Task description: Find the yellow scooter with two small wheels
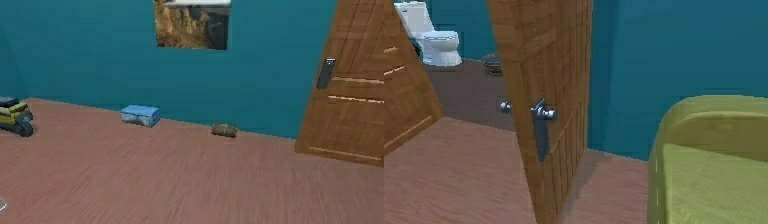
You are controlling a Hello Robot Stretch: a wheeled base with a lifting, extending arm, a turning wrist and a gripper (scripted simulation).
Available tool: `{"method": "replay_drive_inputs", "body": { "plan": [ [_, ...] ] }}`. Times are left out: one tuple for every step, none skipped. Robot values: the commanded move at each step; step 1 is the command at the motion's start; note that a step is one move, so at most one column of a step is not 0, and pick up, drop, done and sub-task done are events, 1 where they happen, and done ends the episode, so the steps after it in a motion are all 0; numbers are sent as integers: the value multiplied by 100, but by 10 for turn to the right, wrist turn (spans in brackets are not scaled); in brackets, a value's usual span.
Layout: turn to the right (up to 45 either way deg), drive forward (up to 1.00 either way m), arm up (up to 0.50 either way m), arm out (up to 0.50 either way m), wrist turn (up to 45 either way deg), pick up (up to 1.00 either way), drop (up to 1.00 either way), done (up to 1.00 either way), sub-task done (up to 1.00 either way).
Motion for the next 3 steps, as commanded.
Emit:
{"method": "replay_drive_inputs", "body": {
  "plan": [
    [0, 25, 0, 0, 0, 0, 0, 0, 0],
    [-450, 0, 0, 0, 0, 0, 0, 0, 0],
    [0, 100, 0, 0, 0, 0, 0, 0, 0]
  ]
}}
